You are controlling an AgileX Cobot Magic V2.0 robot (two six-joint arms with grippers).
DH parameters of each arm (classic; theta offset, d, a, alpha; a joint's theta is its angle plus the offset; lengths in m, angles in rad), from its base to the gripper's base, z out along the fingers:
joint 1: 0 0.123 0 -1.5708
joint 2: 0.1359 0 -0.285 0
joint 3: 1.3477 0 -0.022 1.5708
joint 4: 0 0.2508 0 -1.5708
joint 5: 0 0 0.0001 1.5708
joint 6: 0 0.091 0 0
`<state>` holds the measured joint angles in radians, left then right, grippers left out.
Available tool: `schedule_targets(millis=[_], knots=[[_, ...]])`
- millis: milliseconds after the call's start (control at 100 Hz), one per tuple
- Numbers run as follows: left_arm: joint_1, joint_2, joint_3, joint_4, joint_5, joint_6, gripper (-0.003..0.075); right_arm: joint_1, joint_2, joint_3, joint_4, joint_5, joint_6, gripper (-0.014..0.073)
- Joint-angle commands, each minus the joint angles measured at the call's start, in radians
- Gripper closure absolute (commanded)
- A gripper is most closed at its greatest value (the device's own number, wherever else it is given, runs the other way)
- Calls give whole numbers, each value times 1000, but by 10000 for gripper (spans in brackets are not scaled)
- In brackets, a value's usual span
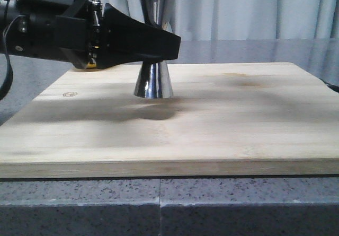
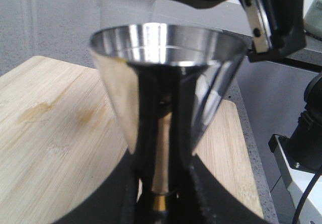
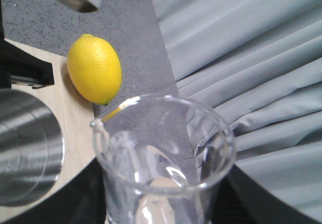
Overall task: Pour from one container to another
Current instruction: 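Tilt the beaker with the right gripper, pouring liquid into the jigger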
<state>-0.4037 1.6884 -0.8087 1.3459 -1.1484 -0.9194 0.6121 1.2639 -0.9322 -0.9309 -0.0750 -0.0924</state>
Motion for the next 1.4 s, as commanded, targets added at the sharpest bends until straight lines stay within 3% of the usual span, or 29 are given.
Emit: schedule_targets(millis=[0,1390], knots=[[-8,-32,-27,-30,-155,-10,739,1,-32,-37,-23,-59,-1,358],[-8,-32,-27,-30,-155,-10,739,1,-32,-37,-221,-63,-1,358]])
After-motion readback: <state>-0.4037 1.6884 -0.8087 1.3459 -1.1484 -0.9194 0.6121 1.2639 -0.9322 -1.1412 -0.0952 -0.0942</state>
